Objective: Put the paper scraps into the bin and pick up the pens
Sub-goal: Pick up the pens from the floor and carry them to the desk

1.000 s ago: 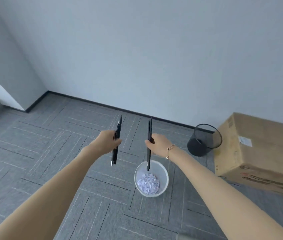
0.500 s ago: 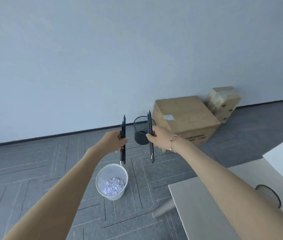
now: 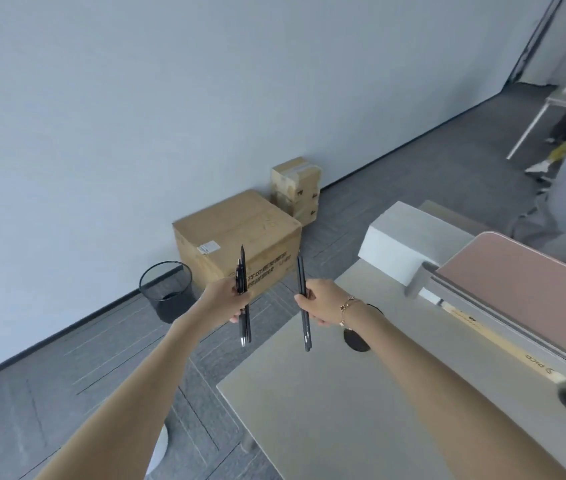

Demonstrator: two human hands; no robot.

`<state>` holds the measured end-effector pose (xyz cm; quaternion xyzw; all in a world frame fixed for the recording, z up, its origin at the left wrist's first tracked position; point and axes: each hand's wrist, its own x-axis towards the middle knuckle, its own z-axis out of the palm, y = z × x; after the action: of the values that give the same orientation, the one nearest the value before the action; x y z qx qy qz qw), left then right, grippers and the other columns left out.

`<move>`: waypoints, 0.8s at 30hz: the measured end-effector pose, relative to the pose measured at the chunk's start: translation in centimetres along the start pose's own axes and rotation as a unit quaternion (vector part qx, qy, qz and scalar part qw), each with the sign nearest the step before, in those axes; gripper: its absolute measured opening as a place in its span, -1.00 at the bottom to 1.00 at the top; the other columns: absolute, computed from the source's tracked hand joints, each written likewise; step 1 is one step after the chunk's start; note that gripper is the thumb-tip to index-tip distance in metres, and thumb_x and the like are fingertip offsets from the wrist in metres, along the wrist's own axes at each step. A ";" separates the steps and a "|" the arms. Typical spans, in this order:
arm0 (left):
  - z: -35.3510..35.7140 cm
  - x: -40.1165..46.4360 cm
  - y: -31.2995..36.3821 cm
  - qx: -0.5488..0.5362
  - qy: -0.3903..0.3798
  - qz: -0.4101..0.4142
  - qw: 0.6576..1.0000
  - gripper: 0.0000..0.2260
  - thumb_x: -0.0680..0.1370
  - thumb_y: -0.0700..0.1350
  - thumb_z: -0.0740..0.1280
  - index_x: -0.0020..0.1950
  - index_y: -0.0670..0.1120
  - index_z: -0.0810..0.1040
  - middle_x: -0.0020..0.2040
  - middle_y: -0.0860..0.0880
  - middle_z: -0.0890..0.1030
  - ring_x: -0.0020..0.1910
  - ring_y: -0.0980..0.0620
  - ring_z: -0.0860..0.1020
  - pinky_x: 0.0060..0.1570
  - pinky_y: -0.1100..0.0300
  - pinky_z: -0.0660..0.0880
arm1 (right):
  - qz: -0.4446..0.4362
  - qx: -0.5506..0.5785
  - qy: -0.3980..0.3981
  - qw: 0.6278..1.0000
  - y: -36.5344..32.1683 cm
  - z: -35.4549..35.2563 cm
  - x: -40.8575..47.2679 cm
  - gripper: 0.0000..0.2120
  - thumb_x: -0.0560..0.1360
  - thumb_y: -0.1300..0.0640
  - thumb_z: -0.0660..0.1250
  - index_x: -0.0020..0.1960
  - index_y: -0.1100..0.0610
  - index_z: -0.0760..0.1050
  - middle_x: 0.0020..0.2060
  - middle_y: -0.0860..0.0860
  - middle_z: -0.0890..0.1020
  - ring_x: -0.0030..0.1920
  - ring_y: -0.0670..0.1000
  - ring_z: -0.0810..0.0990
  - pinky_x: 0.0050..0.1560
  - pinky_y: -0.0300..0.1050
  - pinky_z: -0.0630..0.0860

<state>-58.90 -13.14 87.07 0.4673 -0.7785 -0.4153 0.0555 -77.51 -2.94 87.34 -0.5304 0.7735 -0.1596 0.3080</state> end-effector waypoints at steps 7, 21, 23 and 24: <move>8.2 6.8 7.7 0.032 -0.051 0.064 0.996 -0.82 0.55 -0.01 0.23 -0.03 -0.12 0.45 -0.13 -0.16 0.65 -0.37 0.13 0.62 -0.25 0.13 0.61 | 0.080 0.000 0.060 0.995 11.7 -5.7 -0.6 -0.74 0.51 0.08 0.20 -0.34 0.03 0.28 -0.28 0.07 0.54 -0.33 0.07 0.51 -0.32 -0.15 0.42; 22.2 15.9 15.0 0.078 -0.063 0.092 0.991 -0.81 0.50 -0.16 0.28 -0.32 -0.08 0.39 -0.39 0.06 0.45 -0.39 0.09 0.43 -0.45 0.32 0.26 | 0.113 0.043 0.093 0.988 23.3 -6.9 4.9 -0.66 0.45 0.09 0.24 -0.46 -0.03 0.22 -0.53 -0.09 0.32 -0.32 0.05 0.37 -0.35 -0.15 0.32; 23.5 16.9 14.8 0.082 -0.070 0.089 0.990 -0.86 0.48 -0.17 0.30 -0.28 -0.13 0.46 -0.36 0.01 0.51 -0.38 0.09 0.45 -0.40 0.30 0.30 | 0.111 0.034 0.077 0.990 24.1 -6.1 5.6 -0.63 0.45 0.08 0.23 -0.47 -0.02 0.19 -0.54 -0.08 0.29 -0.32 0.07 0.35 -0.42 -0.19 0.26; 24.1 17.4 14.6 0.083 -0.067 0.087 0.990 -0.88 0.47 -0.18 0.31 -0.26 -0.18 0.48 -0.34 -0.04 0.53 -0.37 0.05 0.44 -0.38 0.26 0.30 | 0.115 0.027 0.064 0.991 24.7 -5.7 6.0 -0.64 0.45 0.07 0.23 -0.47 -0.02 0.19 -0.53 -0.08 0.31 -0.31 0.07 0.37 -0.42 -0.18 0.27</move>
<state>-89.94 -9.09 76.42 0.3715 -0.8500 -0.3735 0.0000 -100.46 0.63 75.64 -0.4185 0.8426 -0.1776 0.2889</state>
